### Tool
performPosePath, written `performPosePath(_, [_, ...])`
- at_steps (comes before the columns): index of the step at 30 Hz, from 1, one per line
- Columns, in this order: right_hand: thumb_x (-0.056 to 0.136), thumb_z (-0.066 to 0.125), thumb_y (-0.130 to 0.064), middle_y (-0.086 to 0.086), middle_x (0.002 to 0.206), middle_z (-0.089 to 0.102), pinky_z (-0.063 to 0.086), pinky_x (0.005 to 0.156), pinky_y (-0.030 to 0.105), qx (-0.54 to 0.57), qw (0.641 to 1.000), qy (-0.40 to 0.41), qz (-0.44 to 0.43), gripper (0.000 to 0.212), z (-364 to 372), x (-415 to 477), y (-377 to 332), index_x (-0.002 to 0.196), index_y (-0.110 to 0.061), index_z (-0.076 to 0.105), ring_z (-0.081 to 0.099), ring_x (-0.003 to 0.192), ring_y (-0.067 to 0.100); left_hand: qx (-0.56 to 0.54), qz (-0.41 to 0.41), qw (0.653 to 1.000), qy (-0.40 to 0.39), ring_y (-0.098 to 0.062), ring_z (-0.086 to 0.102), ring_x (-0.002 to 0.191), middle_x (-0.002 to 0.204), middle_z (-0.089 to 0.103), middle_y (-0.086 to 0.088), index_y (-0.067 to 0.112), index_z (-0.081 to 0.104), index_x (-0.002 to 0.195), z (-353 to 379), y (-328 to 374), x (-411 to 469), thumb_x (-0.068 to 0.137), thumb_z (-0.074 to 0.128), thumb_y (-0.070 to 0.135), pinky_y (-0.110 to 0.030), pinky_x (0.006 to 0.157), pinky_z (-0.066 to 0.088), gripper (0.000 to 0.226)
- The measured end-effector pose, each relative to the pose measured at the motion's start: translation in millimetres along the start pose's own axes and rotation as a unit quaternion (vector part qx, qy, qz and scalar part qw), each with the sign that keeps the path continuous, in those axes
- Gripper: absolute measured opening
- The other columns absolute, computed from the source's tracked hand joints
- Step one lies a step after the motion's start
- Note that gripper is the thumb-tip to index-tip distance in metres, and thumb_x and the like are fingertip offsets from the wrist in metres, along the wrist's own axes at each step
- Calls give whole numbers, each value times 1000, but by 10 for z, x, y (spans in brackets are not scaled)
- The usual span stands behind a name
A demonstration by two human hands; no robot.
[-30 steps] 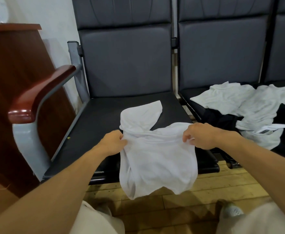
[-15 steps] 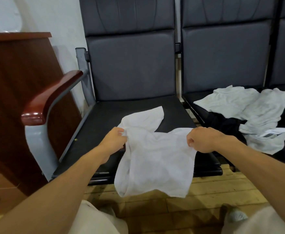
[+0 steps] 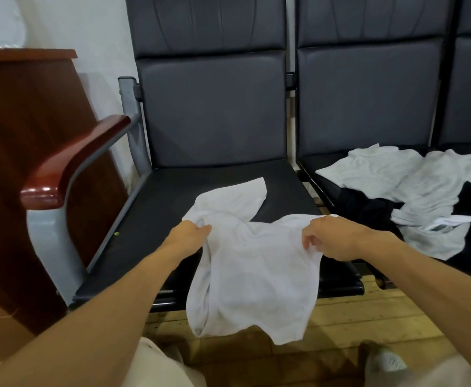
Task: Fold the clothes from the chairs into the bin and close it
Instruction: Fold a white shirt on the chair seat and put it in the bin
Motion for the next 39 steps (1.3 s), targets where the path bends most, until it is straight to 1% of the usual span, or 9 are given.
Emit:
performPosePath(4, [90, 58, -8, -13, 101, 53, 46, 92, 25, 17, 1000, -6, -15, 26, -3, -26, 19, 90, -34, 57, 55, 104, 13, -13, -15, 1000, 23, -24, 59, 80, 89, 60, -8, 10, 53, 72, 45, 9, 71, 90, 62, 24, -30, 66, 45, 24])
performPosePath(7, [90, 59, -12, -13, 101, 52, 42, 92, 22, 14, 1000, -16, -22, 21, 2, -37, 20, 89, -33, 57, 54, 105, 12, -75, -24, 990, 120, -18, 41, 55, 66, 44, -5, 11, 41, 62, -75, 58, 69, 90, 56, 14, -25, 51, 32, 32])
performPosePath(11, [90, 61, -18, -11, 102, 55, 45, 90, 24, 22, 999, -24, -32, 13, -18, -32, -45, 91, -31, 59, 55, 102, 12, -240, 16, 936, 257, -9, 46, 64, 79, 50, 0, 11, 51, 98, -361, 160, -102, 95, 54, 10, -22, 52, 34, 4])
performPosePath(13, [90, 62, -20, -11, 101, 55, 46, 89, 25, 28, 999, -28, -34, 13, -16, -18, -85, 91, -32, 59, 55, 100, 12, -265, 81, 916, 290, -5, 51, 73, 93, 55, 2, 13, 51, 114, -502, 219, -228, 93, 55, 2, -15, 59, 37, 24])
performPosePath(17, [90, 62, -20, -13, 95, 53, 44, 83, 23, 34, 998, -33, -43, 13, 3, 13, -151, 90, -32, 58, 53, 96, 12, -109, 185, 957, 194, -10, 52, 98, 112, 58, 2, 19, 56, 123, -450, 328, -314, 92, 57, 2, -13, 74, 39, 36])
performPosePath(21, [89, 65, -21, -11, 102, 55, 44, 87, 23, 57, 995, -60, -54, 13, -3, -37, -186, 97, -31, 61, 54, 101, 13, 48, 136, 986, 89, -23, 54, 116, 137, 49, -4, 17, 53, 135, -279, 150, -201, 96, 52, 8, -31, 97, 48, 40])
performPosePath(27, [79, 77, -24, -12, 104, 58, 46, 89, 24, 104, 990, -62, -70, 24, 25, -108, -152, 96, -32, 62, 56, 102, 12, 231, 124, 965, -33, -26, 44, 129, 145, 42, -8, 15, 48, 141, -139, -85, -154, 98, 44, 5, -31, 107, 35, 44])
performPosePath(34, [85, 72, -29, -13, 91, 57, 46, 79, 21, 95, 992, -50, -73, 21, 48, -16, -124, 77, -41, 56, 56, 89, 7, 156, 274, 949, 25, -15, 46, 102, 103, 47, 12, 44, 62, 92, -286, 63, -77, 86, 58, -9, -22, 89, 44, 54])
performPosePath(39, [89, 66, -28, -15, 88, 61, 46, 81, 20, 88, 990, -71, -86, 10, 12, 68, -133, 85, -36, 62, 58, 87, 5, 194, 257, 938, -127, -8, 46, 116, 125, 52, 13, 42, 64, 103, -102, -153, -34, 90, 54, -8, -19, 99, 36, 53])
Point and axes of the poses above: each hand's wrist, its own x-axis towards the middle knuckle, its own z-axis out of the palm, y = z × x, the point moved 7 cm from there along x, towards the middle knuckle
